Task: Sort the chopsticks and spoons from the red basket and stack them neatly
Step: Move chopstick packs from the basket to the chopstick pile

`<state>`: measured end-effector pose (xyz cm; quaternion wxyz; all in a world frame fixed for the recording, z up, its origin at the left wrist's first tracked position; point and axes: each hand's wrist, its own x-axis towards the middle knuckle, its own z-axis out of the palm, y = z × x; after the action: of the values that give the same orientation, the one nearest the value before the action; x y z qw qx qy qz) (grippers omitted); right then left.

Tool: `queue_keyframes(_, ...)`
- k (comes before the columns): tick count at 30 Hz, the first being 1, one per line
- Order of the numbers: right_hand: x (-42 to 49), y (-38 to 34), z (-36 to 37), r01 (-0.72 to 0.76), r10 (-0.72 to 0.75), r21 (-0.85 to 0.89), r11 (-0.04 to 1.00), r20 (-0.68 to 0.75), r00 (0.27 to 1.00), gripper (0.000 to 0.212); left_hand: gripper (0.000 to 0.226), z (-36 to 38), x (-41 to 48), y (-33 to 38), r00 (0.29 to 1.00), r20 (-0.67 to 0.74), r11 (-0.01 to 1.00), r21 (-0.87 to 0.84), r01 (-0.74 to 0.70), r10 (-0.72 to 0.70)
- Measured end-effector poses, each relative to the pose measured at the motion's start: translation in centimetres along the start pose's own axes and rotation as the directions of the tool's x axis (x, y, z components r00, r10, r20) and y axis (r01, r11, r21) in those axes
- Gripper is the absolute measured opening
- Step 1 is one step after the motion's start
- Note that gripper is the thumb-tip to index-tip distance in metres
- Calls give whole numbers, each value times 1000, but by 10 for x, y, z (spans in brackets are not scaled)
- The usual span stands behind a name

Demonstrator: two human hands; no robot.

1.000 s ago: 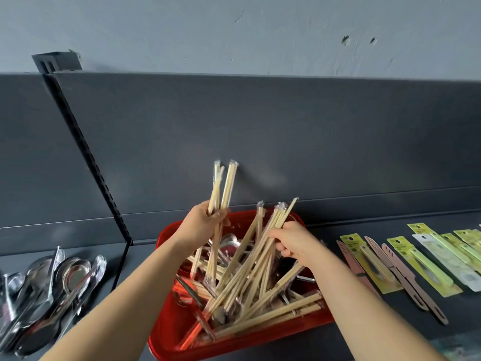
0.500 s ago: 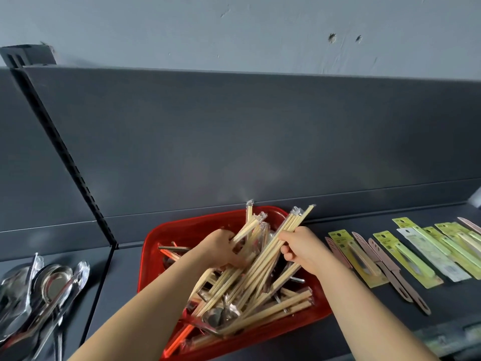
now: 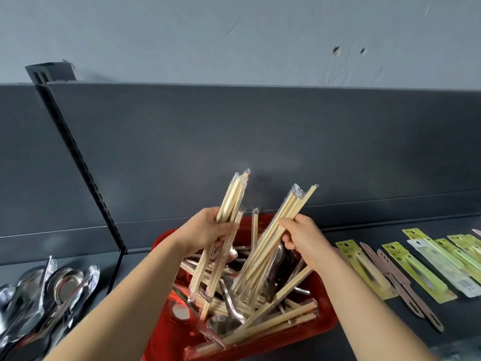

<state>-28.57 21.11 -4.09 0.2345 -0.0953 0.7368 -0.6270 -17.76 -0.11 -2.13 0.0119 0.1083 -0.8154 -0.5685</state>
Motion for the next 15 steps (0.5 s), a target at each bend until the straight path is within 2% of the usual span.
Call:
queue_keyframes(3,1,-28,7,112,-112,-1,994,-50,992,14,18,-20,-11,20,974,-203,987,-103,-125,103)
queue_keyframes(7,-1,-65,24,245,-241,42,969,-92,966,20,13,-43,-27,30,874,-471,944,-219,-246,118)
queue_keyframes(11,-4,-88,52,313,-313,119,942,-16,950,20,17,-68,-47,25,761,-647,917,-267,-295,56)
queue_keyframes(15,-5,-92,99,305,-313,82,949,112,943,17,19,-94,-79,10,685,-729,916,-289,-279,-21)
